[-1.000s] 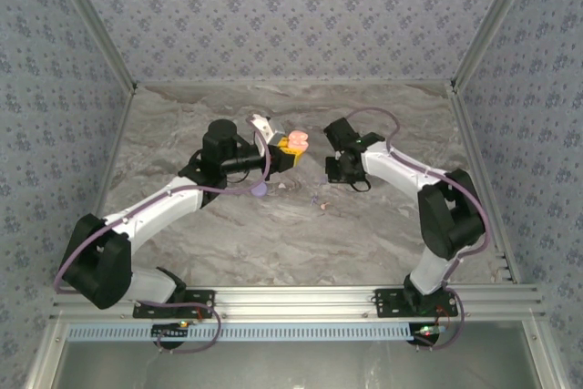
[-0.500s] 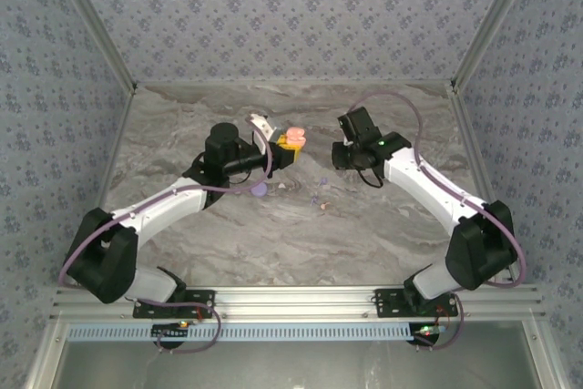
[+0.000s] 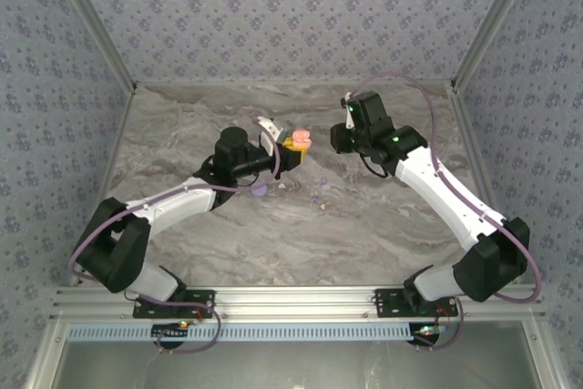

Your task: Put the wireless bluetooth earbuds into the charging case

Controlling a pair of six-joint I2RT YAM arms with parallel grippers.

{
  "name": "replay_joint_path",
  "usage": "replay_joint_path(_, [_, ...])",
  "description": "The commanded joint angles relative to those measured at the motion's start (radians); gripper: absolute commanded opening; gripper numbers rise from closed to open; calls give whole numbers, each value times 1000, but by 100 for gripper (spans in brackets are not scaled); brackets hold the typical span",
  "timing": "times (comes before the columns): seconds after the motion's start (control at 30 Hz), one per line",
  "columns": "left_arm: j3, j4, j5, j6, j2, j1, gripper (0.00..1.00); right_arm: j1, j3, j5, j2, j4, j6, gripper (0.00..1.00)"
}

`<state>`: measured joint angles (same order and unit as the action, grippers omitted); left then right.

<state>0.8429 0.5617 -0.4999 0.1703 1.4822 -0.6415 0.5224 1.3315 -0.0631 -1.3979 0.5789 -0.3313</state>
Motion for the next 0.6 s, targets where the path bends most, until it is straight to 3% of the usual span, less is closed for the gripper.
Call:
replay_joint_path(0.0, [12,60,7,25,21,-24,22,13,49,32,22,-29,34,23])
replay_joint_path(0.57, [27,173,16,160,82,-47,22,49,97,107,26,-108,63,24])
